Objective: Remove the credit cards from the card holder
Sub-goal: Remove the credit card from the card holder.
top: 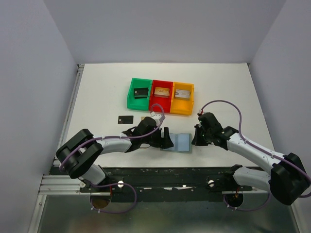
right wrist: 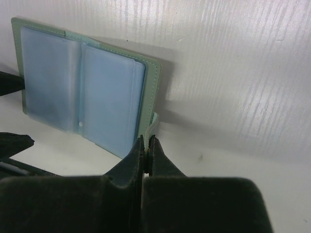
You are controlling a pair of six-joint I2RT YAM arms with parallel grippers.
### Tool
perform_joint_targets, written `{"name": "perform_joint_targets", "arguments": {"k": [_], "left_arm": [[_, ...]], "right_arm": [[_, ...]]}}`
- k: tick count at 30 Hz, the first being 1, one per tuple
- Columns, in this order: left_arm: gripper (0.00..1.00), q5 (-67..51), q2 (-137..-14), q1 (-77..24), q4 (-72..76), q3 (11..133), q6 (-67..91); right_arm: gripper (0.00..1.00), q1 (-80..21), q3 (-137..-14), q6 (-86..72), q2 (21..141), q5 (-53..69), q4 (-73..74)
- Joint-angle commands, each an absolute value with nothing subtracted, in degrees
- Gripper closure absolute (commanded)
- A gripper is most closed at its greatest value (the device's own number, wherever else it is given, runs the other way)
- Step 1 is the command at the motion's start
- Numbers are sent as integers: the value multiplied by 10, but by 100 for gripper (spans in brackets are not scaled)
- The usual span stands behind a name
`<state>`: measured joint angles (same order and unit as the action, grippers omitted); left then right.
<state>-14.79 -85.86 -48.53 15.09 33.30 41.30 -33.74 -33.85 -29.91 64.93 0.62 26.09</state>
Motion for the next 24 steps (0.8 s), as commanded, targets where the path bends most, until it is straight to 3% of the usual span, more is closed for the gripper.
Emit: {"name": "perform_joint_targets", "arguments": {"k": [1, 24], "left_arm": [[20, -194, -873, -498, 182, 351, 396], [20, -218, -882, -522, 207, 384, 389]], "right_arm": [[100, -335, -336, -294, 656, 27, 246], [100, -335, -338, -288, 650, 28, 255]]}}
